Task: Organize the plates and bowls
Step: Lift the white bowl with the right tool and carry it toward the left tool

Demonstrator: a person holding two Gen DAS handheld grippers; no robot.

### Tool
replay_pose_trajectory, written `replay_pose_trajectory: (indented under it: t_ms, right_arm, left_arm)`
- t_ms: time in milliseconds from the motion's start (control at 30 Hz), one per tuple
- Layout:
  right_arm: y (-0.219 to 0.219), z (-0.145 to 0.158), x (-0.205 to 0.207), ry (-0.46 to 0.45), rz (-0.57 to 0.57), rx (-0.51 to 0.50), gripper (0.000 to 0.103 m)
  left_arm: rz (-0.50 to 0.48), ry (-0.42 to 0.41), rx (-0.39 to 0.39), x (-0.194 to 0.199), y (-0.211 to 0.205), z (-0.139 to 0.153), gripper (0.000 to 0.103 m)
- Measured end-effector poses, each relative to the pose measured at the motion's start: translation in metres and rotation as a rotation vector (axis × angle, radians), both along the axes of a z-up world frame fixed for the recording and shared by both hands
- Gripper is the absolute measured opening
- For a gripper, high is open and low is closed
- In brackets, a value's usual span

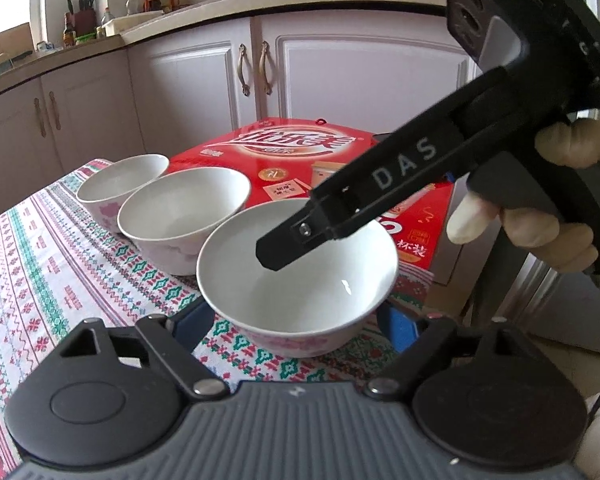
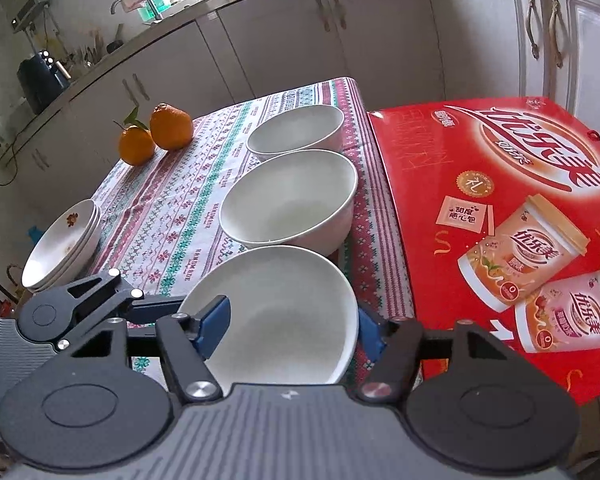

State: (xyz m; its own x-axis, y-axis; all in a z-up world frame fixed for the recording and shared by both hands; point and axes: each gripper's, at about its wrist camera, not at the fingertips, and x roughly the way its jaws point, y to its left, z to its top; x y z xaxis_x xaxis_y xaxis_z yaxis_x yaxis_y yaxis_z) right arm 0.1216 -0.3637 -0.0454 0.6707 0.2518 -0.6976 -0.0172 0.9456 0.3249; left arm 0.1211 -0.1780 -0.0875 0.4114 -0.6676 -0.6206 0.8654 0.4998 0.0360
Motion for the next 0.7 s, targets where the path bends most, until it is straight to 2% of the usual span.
replay_pose_trajectory:
  t_ms: [267,700]
  right_arm:
    - [0.017,0.007,0.0,-0.004,0.041,0.012,0.072]
    - [0.081,0.011,0.033,-0.009,0.227,0.004,0.072]
  left_arm:
    - [0.023,0.004,0.002,-0.004,0.02,0.01,0.088]
    - [0.175,0.003,0.005,0.0,0.084,0.018,0.088]
